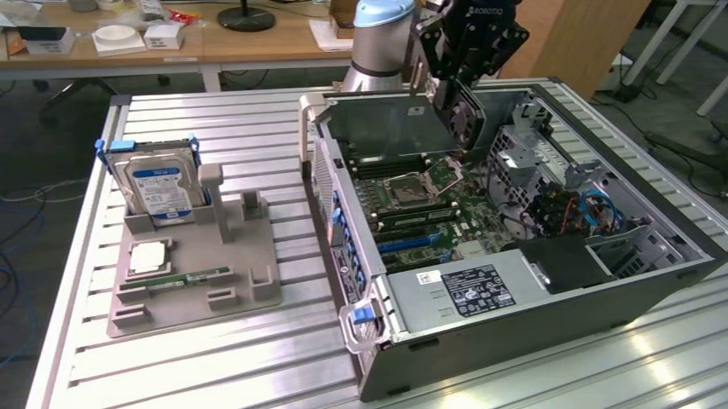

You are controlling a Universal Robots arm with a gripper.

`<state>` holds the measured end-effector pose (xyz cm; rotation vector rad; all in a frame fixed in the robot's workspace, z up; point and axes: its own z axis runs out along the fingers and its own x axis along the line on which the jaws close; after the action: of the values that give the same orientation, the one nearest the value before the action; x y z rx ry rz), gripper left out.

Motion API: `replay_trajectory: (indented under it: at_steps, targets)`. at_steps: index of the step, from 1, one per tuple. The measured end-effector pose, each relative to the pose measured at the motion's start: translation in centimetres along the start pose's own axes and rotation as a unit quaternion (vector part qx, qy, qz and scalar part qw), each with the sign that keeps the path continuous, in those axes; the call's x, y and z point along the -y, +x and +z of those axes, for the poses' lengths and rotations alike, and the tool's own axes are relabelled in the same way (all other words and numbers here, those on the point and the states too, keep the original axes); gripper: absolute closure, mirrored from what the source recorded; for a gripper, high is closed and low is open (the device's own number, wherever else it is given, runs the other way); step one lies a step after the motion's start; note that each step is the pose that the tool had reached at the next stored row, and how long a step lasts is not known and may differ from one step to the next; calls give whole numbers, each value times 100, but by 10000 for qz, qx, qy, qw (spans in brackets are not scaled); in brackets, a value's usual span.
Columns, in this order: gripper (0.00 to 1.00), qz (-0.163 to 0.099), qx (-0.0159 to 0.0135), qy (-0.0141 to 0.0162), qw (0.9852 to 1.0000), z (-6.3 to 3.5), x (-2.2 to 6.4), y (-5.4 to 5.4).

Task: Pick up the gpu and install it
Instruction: 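Pick up the gpu and move the gpu toward the slot, then insert the gpu into the slot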

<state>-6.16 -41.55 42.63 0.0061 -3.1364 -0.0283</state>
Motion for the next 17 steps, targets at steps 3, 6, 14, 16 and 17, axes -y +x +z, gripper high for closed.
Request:
replay_trajectory:
  at_steps: [3,6,14,16,17]
  targets:
    - [73,0,0,0,10000,0,0,-34]
    - [73,0,0,0,10000,0,0,-73]
    - [73,-1,0,0,10000,0,1,-197]
    - [73,0,0,0,10000,0,1,-201]
    - [73,-1,0,0,10000,0,1,-201]
